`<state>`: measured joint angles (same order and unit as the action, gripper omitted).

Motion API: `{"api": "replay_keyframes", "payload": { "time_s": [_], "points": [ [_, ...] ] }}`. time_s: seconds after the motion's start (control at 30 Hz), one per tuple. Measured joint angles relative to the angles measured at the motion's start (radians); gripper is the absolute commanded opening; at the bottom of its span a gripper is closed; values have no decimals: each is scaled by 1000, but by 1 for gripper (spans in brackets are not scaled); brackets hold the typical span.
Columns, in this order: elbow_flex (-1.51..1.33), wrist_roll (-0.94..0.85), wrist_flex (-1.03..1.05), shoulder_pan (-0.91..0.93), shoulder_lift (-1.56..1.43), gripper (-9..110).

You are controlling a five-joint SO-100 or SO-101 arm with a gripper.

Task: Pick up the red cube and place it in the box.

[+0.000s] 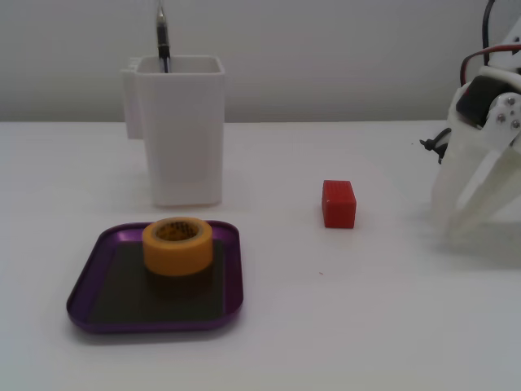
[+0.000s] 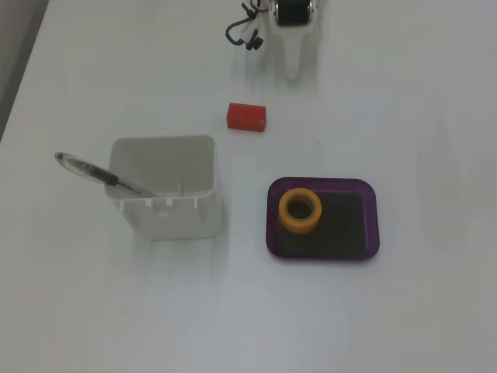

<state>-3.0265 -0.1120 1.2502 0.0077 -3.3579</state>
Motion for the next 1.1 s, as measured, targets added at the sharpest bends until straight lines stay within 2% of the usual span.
{"api": "replay_keyframes", "payload": {
  "time_s": [0.27,0.93,1.1],
  "points": [
    [-3,92,-40,0,0,0],
    [15,94,-63,0,0,0],
    [78,95,-141,0,0,5]
  ]
}}
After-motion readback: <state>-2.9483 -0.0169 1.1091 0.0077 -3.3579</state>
